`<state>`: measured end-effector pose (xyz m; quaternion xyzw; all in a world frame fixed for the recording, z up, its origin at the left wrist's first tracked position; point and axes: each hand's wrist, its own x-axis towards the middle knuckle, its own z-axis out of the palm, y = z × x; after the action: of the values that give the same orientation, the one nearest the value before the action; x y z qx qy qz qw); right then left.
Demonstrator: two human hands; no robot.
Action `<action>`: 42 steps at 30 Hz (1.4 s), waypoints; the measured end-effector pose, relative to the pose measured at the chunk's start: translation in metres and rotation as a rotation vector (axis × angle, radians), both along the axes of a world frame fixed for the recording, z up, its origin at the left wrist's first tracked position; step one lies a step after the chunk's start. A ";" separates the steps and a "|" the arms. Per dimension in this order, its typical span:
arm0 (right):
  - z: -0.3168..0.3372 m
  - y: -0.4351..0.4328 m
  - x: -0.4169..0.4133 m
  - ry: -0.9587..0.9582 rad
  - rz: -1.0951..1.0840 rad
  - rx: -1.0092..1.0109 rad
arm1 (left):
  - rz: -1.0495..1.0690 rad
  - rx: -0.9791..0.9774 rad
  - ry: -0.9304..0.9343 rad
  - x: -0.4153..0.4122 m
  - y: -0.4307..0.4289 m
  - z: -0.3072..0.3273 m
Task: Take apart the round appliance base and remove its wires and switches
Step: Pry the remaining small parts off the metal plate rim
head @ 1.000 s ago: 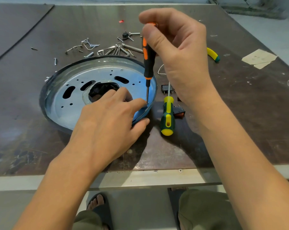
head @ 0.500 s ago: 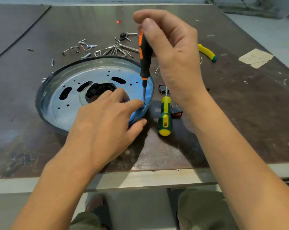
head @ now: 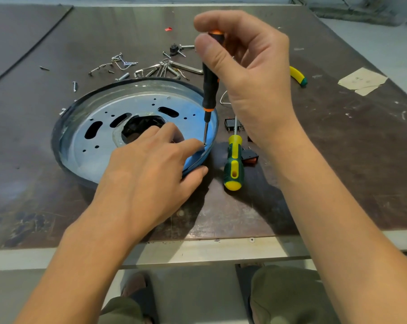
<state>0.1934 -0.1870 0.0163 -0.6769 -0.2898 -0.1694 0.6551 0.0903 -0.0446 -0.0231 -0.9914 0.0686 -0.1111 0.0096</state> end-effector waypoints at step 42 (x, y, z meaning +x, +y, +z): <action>0.003 -0.001 -0.003 0.041 0.044 0.003 | -0.007 -0.001 0.025 -0.001 0.000 0.003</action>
<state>0.1909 -0.1876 0.0189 -0.6727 -0.2909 -0.1415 0.6654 0.0894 -0.0442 -0.0198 -0.9924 0.0721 -0.0991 0.0080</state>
